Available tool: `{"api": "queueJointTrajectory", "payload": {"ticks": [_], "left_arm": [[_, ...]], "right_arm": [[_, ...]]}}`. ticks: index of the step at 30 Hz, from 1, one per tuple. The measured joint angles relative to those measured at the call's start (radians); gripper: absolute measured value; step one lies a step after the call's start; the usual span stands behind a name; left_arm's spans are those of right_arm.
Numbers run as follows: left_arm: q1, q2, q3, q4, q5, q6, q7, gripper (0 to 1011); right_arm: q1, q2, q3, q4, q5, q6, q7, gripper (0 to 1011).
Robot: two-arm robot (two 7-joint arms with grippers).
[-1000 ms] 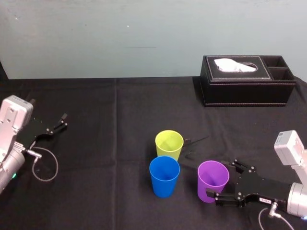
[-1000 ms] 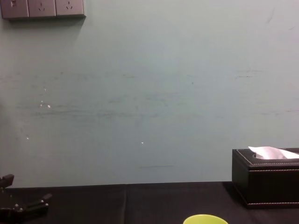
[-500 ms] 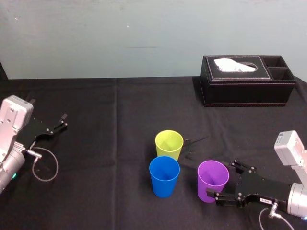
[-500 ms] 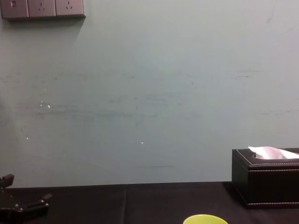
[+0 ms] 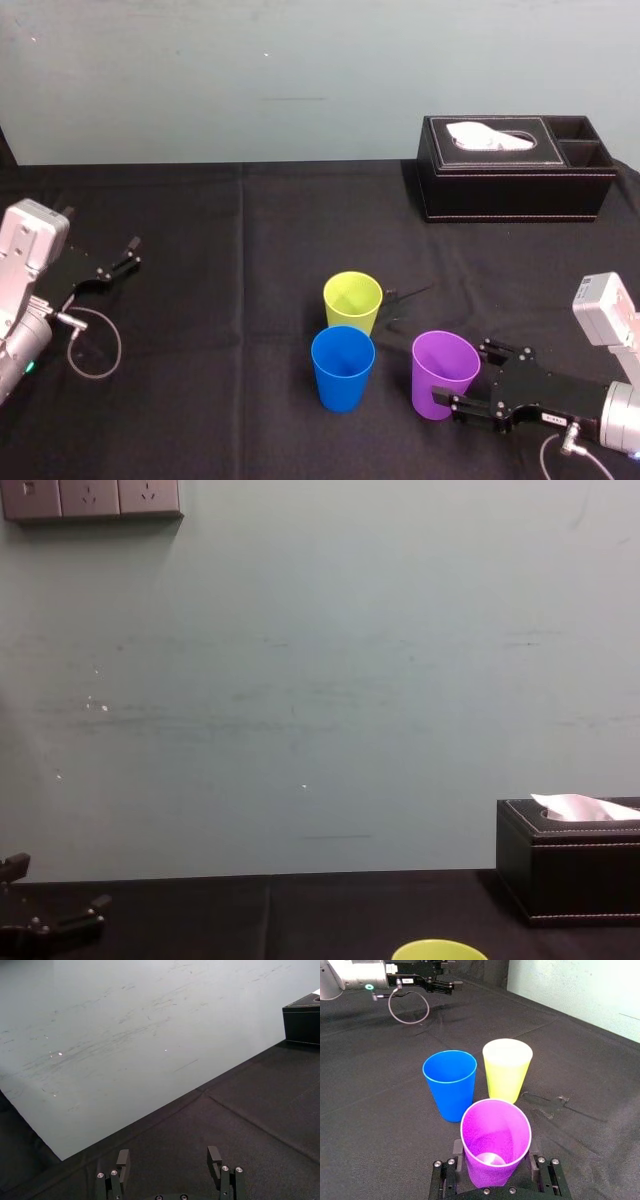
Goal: Stack the three plastic cups sequentially using one hand.
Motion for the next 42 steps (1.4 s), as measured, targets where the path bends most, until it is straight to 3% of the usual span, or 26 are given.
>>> {"api": "queueJointTrajectory", "payload": {"ticks": [23, 34, 42], "left_arm": [[0.000, 0.000, 0.000, 0.000, 0.000, 0.000, 0.000, 1010], [0.000, 0.000, 0.000, 0.000, 0.000, 0.000, 0.000, 1010], [0.000, 0.000, 0.000, 0.000, 0.000, 0.000, 0.000, 1010]], "right_arm": [[0.000, 0.000, 0.000, 0.000, 0.000, 0.000, 0.001, 718], [-0.047, 0.031, 0.074, -0.122, 0.036, 0.032, -0.058, 718], [-0.037, 0.043, 0.116, -0.185, 0.054, 0.075, -0.091, 718]]}}
